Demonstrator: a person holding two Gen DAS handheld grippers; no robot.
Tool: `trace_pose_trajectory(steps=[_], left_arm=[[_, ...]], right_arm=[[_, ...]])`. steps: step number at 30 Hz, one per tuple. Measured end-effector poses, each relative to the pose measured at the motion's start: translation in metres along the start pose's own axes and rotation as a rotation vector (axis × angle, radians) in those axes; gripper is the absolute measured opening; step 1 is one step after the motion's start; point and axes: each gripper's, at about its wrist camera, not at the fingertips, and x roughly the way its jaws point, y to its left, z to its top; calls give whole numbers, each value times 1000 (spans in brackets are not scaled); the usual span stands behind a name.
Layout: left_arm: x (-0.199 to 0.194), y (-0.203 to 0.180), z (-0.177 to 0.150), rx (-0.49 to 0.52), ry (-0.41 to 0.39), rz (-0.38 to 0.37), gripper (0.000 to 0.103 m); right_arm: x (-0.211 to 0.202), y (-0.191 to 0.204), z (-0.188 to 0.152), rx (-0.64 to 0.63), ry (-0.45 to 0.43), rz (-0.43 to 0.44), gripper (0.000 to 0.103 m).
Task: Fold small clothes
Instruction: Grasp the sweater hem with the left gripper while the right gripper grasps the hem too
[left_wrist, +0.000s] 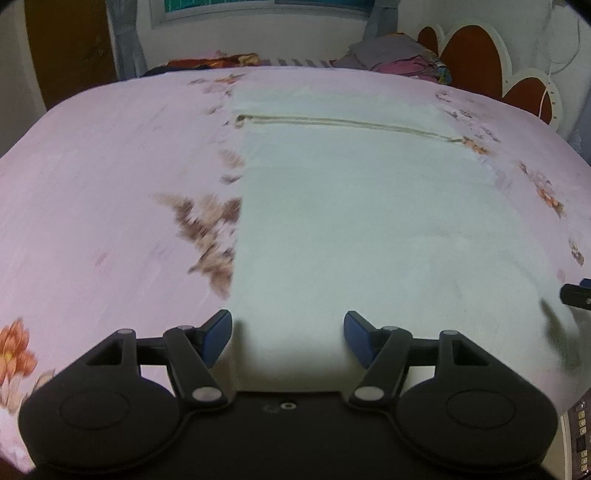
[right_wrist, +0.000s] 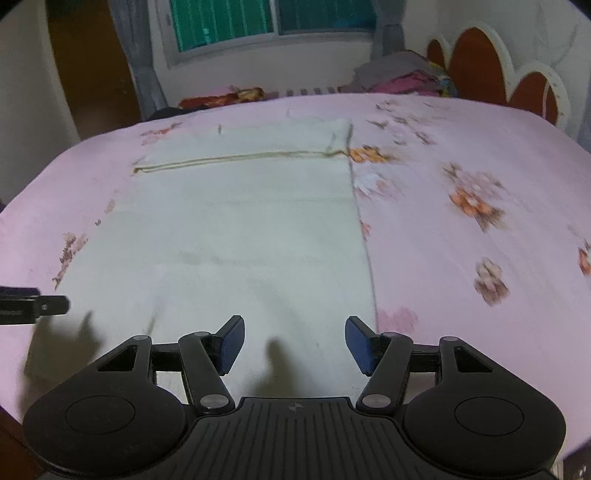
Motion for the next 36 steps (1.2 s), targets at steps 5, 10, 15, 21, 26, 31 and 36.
trace_pose_trajectory(steps=[5,10,15,21,26,31,36], left_arm=[[-6,20,-18,-41,32,-10,63],[-4,28,-31,-88,69,-54,56],[-1,25,-37,-99,76,-101,54],[3,26,-36,-146,87,-161,32],[8,26,-36,-166,112,-217,10],[9,24,-35,-140,104,-228,8],[5,23,-35,-124,79,-237,7]], right_arm=[[-8,-5,-16,30,23,-27,60],[-11,-12,-27,57,42,-53,60],[-10,-20,-35,98,62,-58,60],[-10,-25,-42,143,76,-60,60],[-6,-29,-47,219,106,-4,59],[-4,-25,-47,218,120,-4,25],[-4,-23,-44,203,127,1,9]])
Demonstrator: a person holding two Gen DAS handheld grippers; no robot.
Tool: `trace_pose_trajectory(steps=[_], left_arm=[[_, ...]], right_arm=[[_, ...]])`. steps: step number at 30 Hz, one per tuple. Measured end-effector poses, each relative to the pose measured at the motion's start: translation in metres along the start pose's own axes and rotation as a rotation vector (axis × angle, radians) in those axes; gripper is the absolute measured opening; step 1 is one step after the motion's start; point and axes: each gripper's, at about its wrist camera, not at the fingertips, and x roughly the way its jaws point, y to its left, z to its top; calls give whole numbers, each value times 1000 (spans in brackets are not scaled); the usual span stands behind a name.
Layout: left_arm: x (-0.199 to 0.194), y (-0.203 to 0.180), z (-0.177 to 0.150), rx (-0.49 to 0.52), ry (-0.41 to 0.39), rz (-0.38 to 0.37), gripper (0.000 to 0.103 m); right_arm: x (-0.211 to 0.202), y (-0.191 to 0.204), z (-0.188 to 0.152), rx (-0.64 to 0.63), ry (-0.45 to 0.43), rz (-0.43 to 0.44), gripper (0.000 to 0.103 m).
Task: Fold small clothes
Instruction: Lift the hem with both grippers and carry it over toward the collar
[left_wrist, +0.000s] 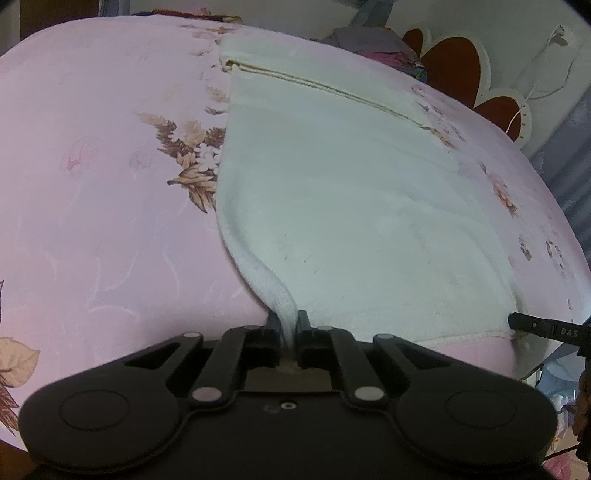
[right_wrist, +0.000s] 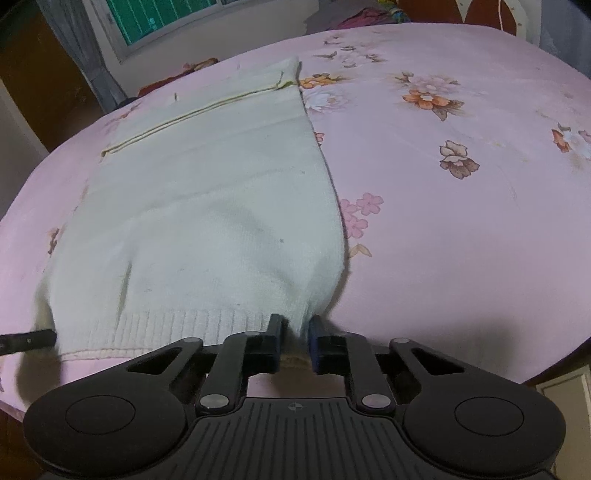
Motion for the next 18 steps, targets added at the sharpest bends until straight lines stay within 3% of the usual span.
trace_pose_trajectory(steps=[6,8,11,13,14,18], left_arm=[[3,0,-2,13,-1,-2,7],[4,1,-2,4,10,-4,7],[4,2,-1,2,6,-18,7],[2,4,1,6,-8,-27,7],[0,4,2,11,-21,-30,7],[-15,-4,15,69,-86,-29,7]], right_arm=[[3,5,-4,-26,-8,-24,9],[3,6,-3,-10,-6,-24,16],[4,8,-3,1,-3,-26,17],[4,11,-3,-8,-4,-30,17],[3,12,-2,-13,-4,-26,8],[-5,17,5,-37,-26,4,7]])
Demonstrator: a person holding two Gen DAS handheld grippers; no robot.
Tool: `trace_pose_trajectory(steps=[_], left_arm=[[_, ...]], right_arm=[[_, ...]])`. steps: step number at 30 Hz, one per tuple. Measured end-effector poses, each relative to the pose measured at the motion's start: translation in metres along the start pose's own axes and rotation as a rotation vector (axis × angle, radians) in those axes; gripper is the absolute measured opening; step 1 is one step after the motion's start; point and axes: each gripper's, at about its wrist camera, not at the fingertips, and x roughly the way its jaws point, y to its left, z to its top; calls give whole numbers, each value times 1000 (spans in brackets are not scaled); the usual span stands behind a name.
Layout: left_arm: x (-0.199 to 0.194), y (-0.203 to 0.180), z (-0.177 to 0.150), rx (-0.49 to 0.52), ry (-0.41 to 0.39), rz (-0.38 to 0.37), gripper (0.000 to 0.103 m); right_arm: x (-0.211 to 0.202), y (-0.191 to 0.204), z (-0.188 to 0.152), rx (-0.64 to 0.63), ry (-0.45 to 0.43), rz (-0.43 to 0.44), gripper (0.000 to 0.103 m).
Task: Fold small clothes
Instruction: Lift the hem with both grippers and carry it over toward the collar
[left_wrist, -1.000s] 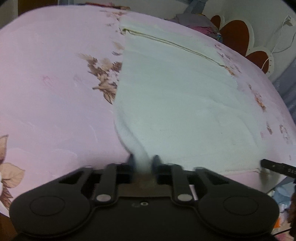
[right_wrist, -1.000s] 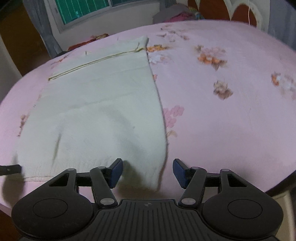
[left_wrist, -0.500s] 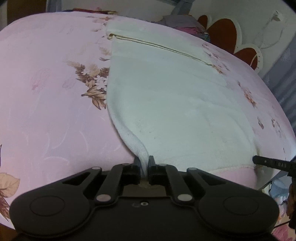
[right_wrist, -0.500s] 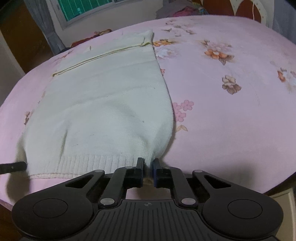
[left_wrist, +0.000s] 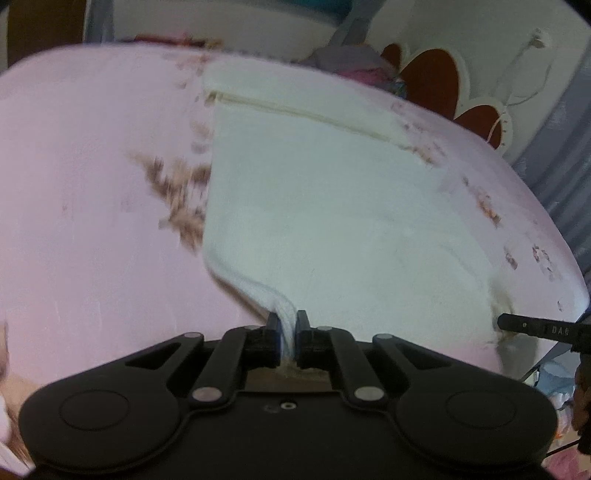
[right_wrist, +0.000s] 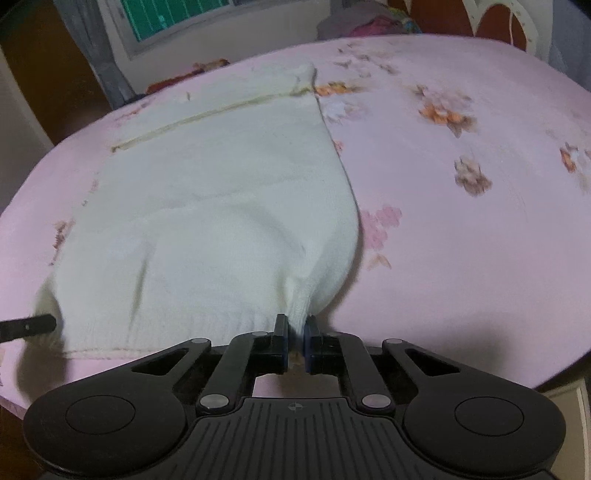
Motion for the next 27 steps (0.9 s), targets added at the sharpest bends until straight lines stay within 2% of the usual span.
trace_pose_trajectory(steps=[10,13,18,27], left_arm=[[-10,-12,35,51,-77,11,7],[-13,-14,51,48,-116,17,7],[-11,-13,79,52,-159,36,7],[11,-7,123,21,-194,48,7]], right_arm=[[-14,12,32,-19,-76,83,7],[-21,7,49,12,-117,125,7],[-25,4,84,24,-180,144,7],[-6,2,135,32,-237,174,7]])
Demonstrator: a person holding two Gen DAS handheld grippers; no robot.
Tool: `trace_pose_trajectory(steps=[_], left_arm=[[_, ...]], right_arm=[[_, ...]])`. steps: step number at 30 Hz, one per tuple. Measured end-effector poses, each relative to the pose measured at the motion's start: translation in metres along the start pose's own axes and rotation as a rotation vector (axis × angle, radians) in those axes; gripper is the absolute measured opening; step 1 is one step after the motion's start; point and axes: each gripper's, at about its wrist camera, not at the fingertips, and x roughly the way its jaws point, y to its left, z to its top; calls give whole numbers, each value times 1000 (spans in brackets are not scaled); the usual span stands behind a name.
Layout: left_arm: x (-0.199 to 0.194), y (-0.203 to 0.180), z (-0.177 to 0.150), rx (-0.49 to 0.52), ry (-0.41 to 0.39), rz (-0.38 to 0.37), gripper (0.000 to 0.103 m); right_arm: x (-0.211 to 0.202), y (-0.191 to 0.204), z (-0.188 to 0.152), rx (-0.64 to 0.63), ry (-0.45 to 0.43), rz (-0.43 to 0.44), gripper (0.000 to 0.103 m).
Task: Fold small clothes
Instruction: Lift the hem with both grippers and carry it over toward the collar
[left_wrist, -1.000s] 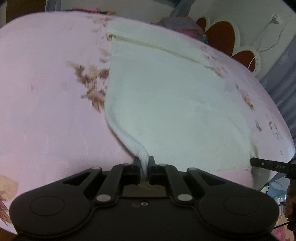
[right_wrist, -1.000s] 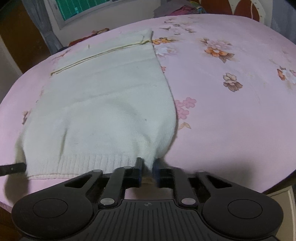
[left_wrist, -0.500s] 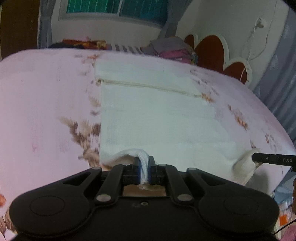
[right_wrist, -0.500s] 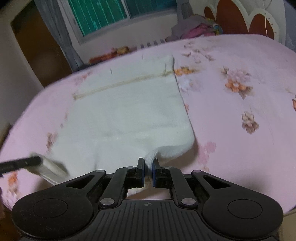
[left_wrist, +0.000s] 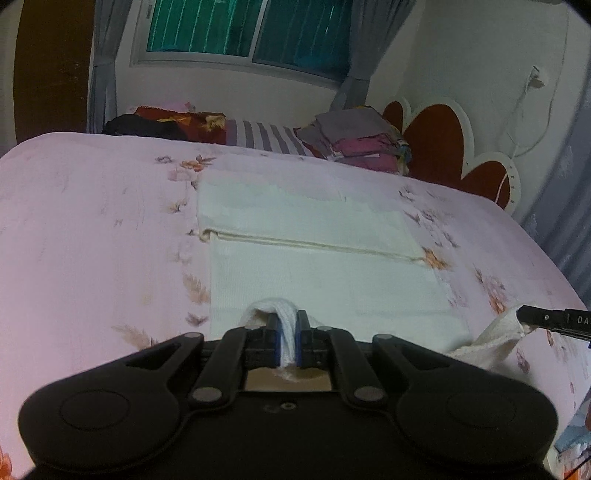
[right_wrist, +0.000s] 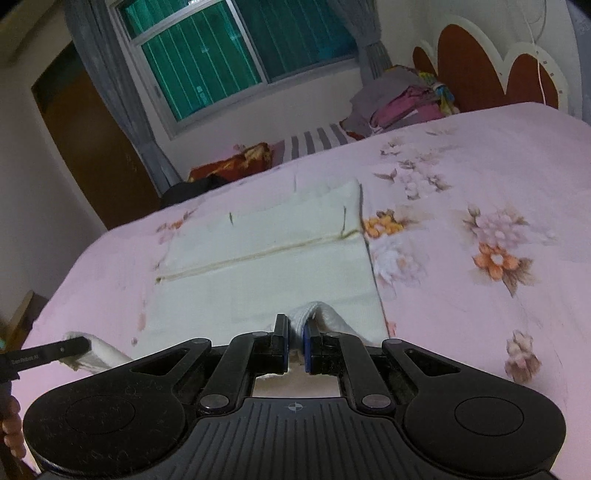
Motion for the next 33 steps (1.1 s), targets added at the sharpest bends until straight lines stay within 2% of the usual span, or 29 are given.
trace_pose_trajectory(steps=[13,23,33], left_arm=[[54,15,55,-42,-53,23,7],[104,28,105,-82,-90,81,7],[161,30,137,-86,-41,137,6]], right_arm=[[55,-2,56,5,-61,25,7],[111,-20,111,89,-86,49,7],[177,-35,146,138,-43,56,7]])
